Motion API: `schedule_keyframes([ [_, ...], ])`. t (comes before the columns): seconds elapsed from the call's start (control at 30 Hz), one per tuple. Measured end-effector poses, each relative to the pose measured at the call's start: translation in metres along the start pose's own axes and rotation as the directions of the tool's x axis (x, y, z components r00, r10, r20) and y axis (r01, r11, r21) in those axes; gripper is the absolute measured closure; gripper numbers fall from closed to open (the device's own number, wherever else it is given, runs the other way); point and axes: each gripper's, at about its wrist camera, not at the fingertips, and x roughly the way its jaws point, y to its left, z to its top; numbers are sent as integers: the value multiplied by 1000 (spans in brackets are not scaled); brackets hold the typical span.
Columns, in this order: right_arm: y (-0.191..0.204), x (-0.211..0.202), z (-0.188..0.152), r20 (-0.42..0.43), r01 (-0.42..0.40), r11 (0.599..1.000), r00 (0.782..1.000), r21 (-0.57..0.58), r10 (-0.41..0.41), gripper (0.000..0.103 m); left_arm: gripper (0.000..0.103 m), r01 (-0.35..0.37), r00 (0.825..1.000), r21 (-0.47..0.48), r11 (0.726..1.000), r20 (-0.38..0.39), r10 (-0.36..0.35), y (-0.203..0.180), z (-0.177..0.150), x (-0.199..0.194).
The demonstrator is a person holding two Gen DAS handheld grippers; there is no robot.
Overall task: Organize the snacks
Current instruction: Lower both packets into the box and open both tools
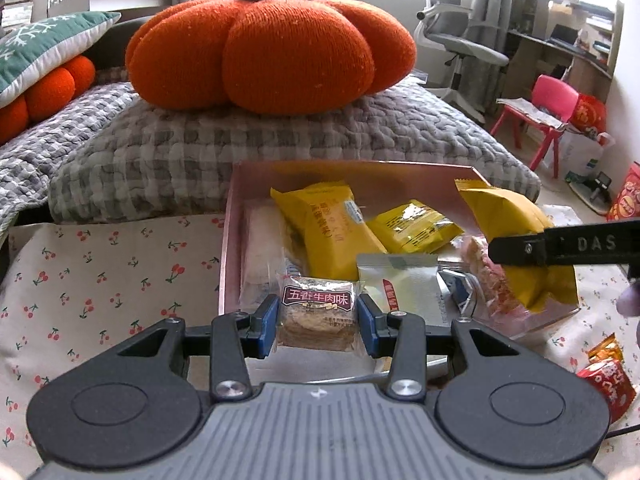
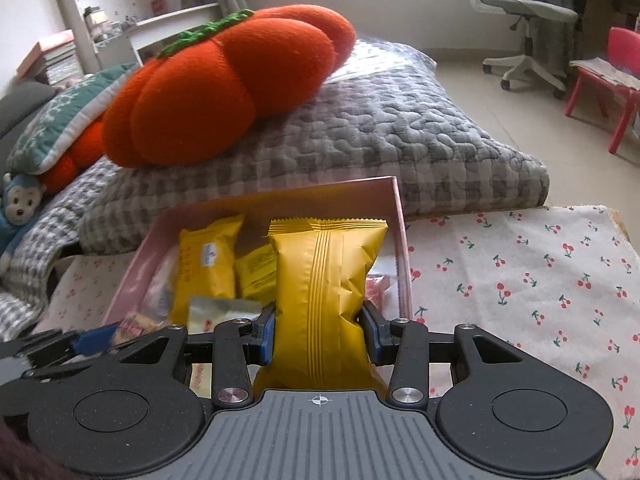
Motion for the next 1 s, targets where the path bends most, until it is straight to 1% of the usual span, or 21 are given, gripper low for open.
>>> schedule_keyframes([
  [0.33,-9,18,4,0,9,1000,1000,30,-9,61,64,-8,1000,9,1000,-12,8,2,0,9],
  [0.5,-6,20,5,4,8,1000,1000,8,-8,59,57,3,1000,3,1000,2,-3,3,0,9],
  [0.57,-7,19,6,6,-3,1000,1000,17,3,55,54,5,1000,6,1000,11,-5,3,0,8],
  [0.63,-8,17,6,10,-14,999,1000,31,13,33,50,11,1000,9,1000,14,-11,2,0,7],
  [0.67,-9,15,7,9,-17,999,1000,40,17,30,46,13,1000,11,1000,17,-13,1,1,6],
  [0.8,-9,12,8,7,-28,999,1000,45,28,27,33,31,999,20,999,34,-31,-3,2,2],
  [0.83,-9,11,8,7,-28,999,1000,44,28,23,31,34,999,27,999,39,-35,-5,3,0],
  [0.93,-8,6,9,13,-33,998,999,47,33,19,25,46,998,41,998,44,-48,-9,4,-3],
  [1.0,-8,3,9,17,-36,998,999,47,35,17,20,50,997,46,998,50,-52,-11,4,-6],
])
